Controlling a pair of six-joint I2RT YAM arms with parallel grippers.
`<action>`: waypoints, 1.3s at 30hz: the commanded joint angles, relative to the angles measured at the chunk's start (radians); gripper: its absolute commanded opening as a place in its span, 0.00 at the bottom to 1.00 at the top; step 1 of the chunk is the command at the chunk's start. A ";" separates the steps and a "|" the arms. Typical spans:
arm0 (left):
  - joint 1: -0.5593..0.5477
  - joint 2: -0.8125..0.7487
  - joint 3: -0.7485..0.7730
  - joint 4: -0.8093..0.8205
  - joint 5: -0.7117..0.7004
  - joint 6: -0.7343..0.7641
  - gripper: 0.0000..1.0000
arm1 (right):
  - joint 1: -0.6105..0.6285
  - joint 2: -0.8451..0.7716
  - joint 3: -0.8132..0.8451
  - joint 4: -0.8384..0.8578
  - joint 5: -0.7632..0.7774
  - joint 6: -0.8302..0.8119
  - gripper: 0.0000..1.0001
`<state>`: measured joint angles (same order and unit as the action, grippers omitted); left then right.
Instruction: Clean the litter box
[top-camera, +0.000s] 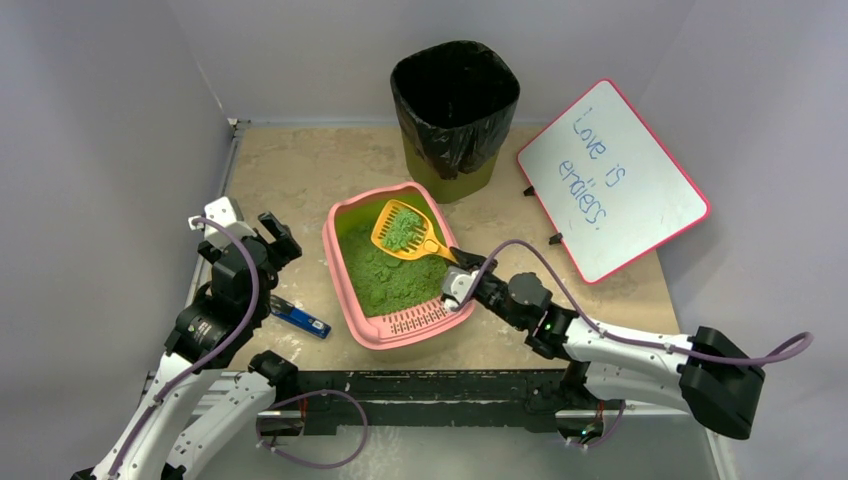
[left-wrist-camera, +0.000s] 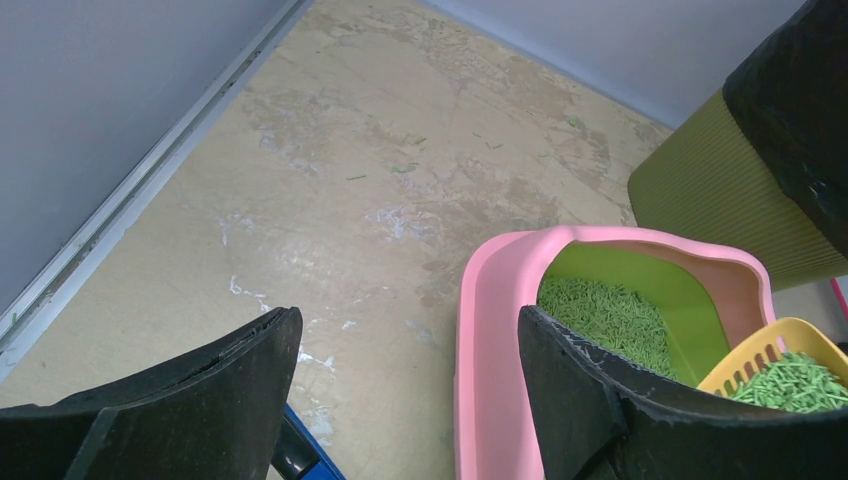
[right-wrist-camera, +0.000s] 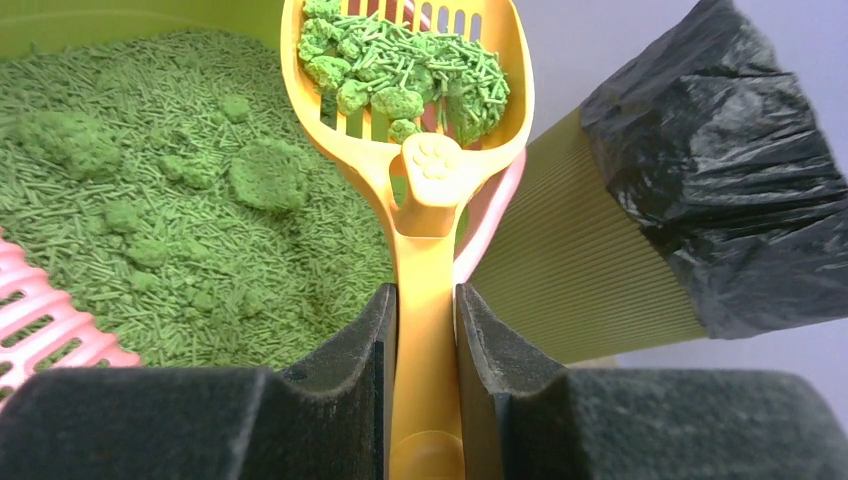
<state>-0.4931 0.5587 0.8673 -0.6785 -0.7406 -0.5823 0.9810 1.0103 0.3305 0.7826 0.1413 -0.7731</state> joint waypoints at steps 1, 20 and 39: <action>0.002 0.000 0.009 0.022 -0.004 0.000 0.79 | -0.002 -0.005 0.130 -0.098 0.015 0.275 0.00; 0.002 0.005 0.008 0.022 -0.003 -0.006 0.79 | -0.001 -0.044 0.240 -0.479 -0.003 1.339 0.00; 0.002 -0.003 0.006 0.024 0.007 -0.003 0.79 | -0.001 -0.002 0.231 -0.352 -0.024 1.316 0.00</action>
<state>-0.4931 0.5613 0.8673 -0.6785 -0.7383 -0.5827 0.9810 1.0260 0.5724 0.2630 0.1291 0.6704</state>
